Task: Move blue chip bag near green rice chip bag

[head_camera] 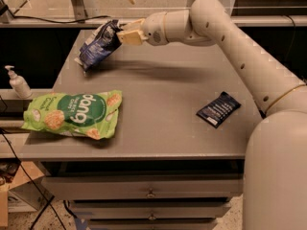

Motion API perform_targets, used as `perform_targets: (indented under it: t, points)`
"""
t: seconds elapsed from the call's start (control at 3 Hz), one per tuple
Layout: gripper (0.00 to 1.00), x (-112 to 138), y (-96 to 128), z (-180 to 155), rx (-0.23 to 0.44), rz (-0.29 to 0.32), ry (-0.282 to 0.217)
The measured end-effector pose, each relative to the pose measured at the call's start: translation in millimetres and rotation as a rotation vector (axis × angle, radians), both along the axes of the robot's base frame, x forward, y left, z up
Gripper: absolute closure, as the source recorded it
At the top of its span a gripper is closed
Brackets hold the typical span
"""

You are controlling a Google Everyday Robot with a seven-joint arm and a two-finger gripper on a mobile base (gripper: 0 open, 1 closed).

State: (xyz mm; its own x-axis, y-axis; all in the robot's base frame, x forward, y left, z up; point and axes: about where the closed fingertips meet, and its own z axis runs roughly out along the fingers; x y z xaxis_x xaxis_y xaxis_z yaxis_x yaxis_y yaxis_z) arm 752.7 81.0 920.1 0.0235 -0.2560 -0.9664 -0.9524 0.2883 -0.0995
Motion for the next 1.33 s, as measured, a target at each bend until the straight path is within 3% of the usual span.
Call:
perform_targets:
  t: [0.33,0.67,1.0,1.33]
  points:
    - [1.0,-63.2,-3.9,1.3,-0.021,0.159,0.023]
    - [1.0,-117.3,-10.4,-7.8,-0.04,0.243,0.059]
    - [0.82,-152.9,-12.4,-24.0,-0.062,0.242,0.121]
    - [0.59,-157.7,-9.0,-31.7,-0.069,0.251,0.135]
